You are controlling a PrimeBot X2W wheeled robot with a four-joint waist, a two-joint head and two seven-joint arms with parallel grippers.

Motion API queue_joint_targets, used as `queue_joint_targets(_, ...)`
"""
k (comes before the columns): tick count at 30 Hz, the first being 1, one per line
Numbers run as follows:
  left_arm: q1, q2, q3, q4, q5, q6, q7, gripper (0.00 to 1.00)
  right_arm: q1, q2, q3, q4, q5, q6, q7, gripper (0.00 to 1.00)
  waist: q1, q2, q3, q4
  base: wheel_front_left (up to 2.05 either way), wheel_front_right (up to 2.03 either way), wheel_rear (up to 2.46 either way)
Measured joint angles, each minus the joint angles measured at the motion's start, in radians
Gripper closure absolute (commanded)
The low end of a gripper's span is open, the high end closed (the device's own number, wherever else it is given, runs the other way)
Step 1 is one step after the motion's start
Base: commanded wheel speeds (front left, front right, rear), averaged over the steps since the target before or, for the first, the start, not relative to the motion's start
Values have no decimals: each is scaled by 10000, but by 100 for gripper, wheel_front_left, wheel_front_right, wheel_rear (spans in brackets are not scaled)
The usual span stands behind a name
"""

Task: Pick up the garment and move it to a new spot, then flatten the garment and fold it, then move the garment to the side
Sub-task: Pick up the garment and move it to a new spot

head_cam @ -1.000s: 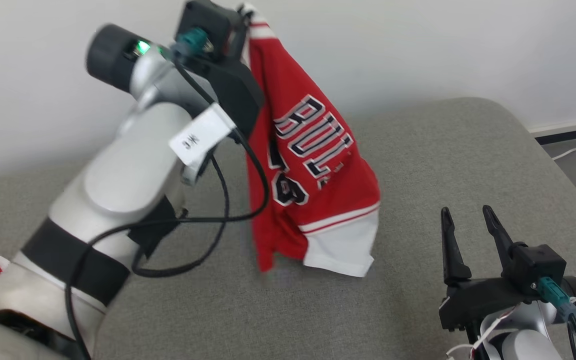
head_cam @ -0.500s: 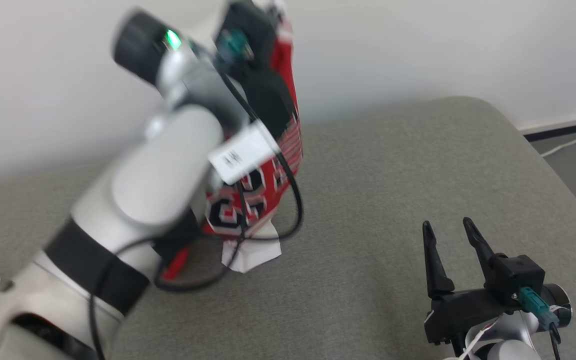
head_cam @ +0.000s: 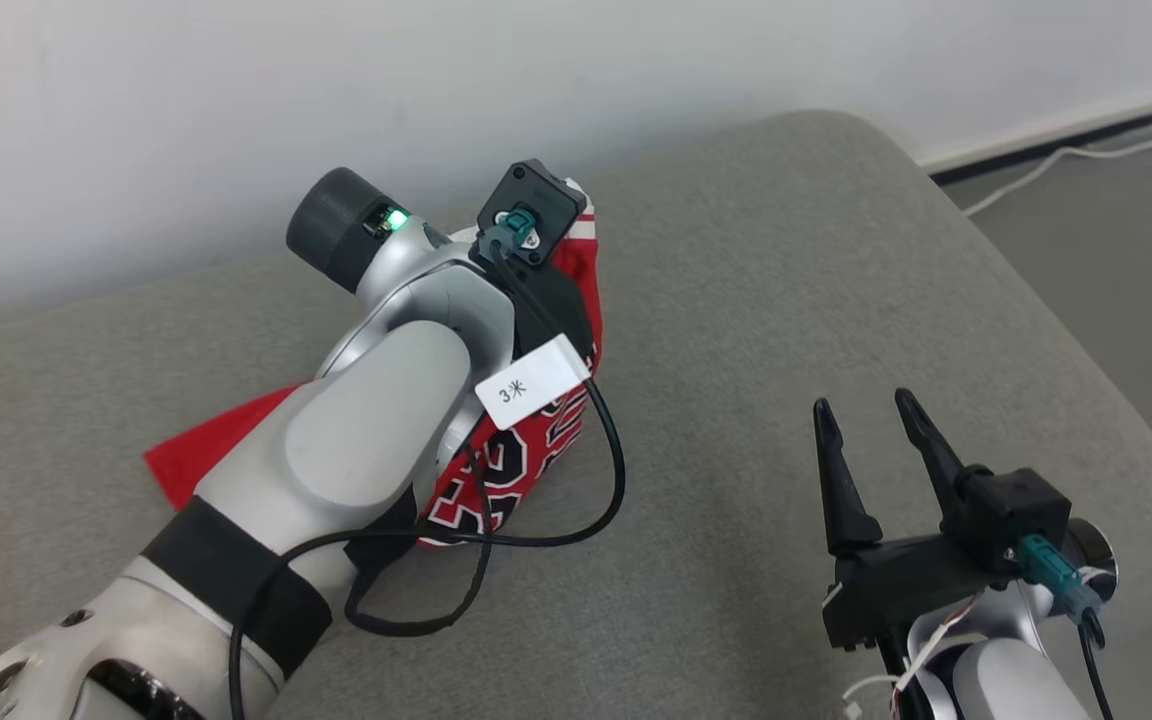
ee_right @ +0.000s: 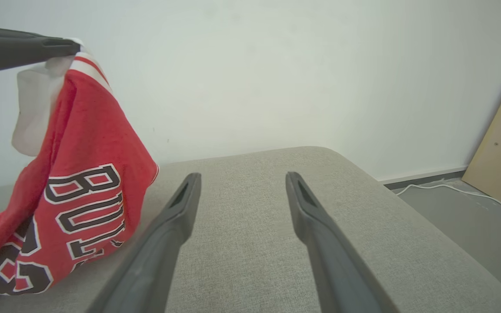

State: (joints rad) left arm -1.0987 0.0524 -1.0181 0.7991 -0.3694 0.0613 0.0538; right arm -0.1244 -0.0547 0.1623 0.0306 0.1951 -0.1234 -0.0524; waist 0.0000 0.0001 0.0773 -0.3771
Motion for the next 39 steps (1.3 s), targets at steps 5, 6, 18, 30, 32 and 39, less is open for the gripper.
queue_joint_targets(5, -255, -140, -52, 491, -8, -188, -297, 0, -302, 6, -10, 150, 161, 0, -27, 0, 0, 0, 422, -400, 0, 0, 0)
queue_joint_targets(6, -262, -180, -90, 596, -13, -221, -345, 0, -307, 6, -25, 194, 161, 0, -98, 0, 1, 0, 494, -459, 0, 0, 0)
queue_joint_targets(18, -2, -174, -188, 382, -936, -339, -913, 0, -306, 17, -401, 604, 244, -2, -330, 0, 0, 0, 515, -81, 0, 0, 0)
queue_joint_targets(30, 1401, 33, 1007, 79, -1791, 274, -1870, 0, 20, -364, -1080, 709, 240, -2, -464, 0, -1, 0, -96, 1272, 0, 0, 0)
queue_joint_targets(32, 1801, 295, 1181, -73, -2048, 320, -1896, 0, 325, -441, -1252, 671, 238, -2, -493, 0, -1, 0, -233, 1537, 0, 0, 0)
queue_joint_targets(39, 3655, 1118, 2433, -1390, -3045, 533, -2709, 0, 856, -512, -1597, 424, 234, -10, -497, 0, -1, 0, -719, 2468, 0, 0, 0)
